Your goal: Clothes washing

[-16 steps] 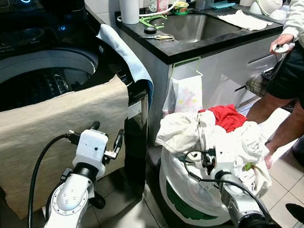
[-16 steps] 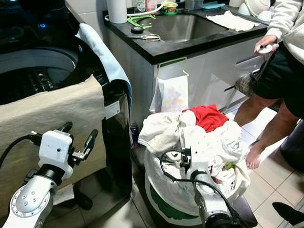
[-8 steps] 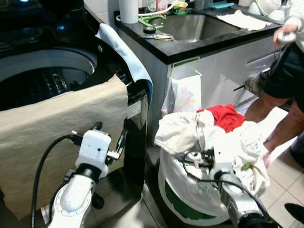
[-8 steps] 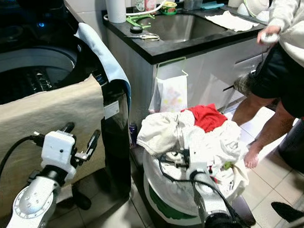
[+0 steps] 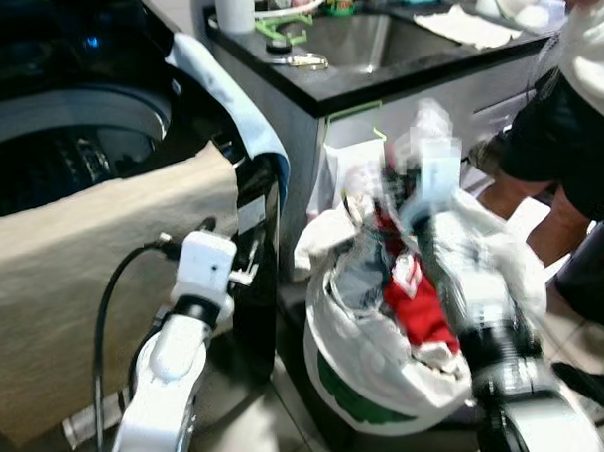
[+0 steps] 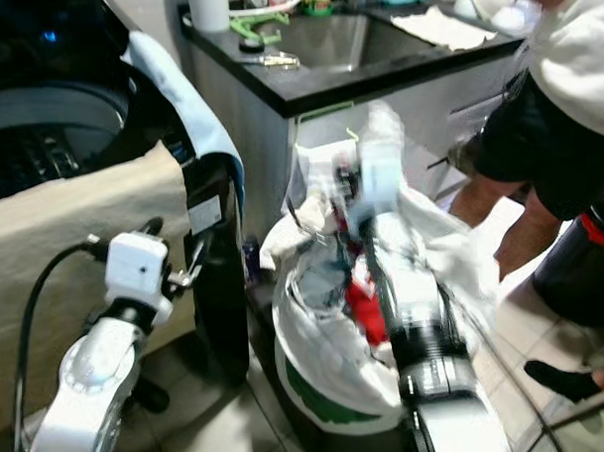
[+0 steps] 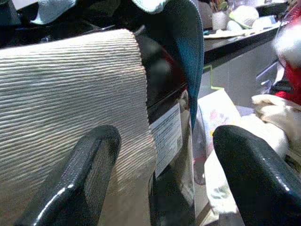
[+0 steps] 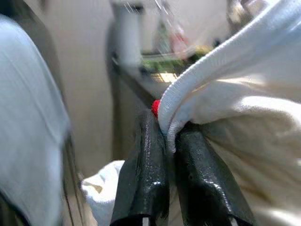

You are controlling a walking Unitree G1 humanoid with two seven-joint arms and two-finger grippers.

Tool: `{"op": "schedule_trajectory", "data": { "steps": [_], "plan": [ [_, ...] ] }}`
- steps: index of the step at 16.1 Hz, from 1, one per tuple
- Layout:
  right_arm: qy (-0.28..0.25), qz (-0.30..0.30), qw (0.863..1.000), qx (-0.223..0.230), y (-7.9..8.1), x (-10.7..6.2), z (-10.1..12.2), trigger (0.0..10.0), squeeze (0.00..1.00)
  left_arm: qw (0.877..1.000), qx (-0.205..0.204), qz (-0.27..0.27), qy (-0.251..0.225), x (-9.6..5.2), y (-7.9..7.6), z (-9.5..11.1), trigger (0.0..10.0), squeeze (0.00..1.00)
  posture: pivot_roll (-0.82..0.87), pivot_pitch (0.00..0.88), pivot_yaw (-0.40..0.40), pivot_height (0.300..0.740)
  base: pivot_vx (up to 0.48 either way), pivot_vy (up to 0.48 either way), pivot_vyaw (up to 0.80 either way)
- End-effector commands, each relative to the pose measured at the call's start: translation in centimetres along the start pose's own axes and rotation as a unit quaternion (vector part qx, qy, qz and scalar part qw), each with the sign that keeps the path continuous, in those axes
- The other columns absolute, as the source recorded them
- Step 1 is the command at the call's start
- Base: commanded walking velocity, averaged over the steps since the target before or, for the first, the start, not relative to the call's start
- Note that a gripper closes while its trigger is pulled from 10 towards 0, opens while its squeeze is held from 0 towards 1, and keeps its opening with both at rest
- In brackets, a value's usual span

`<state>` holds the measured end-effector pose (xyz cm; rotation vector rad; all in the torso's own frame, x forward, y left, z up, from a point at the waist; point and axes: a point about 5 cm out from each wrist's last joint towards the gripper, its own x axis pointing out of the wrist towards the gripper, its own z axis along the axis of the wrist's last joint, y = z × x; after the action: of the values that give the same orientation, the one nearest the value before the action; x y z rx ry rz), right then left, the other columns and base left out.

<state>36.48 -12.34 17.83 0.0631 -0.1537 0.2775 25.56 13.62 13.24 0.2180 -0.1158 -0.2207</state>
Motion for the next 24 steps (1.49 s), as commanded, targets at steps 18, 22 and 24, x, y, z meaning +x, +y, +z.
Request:
{"op": "schedule_trajectory", "data": {
  "steps": [18,22,24],
  "plan": [
    [-0.043,0.189,0.977,0.09,6.6,2.6,6.6,0.0,0.0,0.999,-0.001,0.038,-0.006,0.1,-0.3,-1.1,10.0,0.0,0.19,0.0,-0.172,0.74,0.0,0.0,0.0],
    [0.105,0.179,0.975,0.08,8.1,-0.9,-3.6,0.0,1.0,1.0,-0.001,0.029,0.003,-0.7,-0.6,-1.2,10.0,0.0,0.19,0.0,-0.157,0.74,0.0,0.0,0.0],
    [0.154,0.199,0.966,0.054,7.8,-3.0,-6.1,0.0,1.0,1.0,0.003,0.03,0.006,-1.0,-0.3,-1.2,10.0,0.0,0.2,0.0,-0.159,0.74,0.0,0.0,0.0]
  ]
}}
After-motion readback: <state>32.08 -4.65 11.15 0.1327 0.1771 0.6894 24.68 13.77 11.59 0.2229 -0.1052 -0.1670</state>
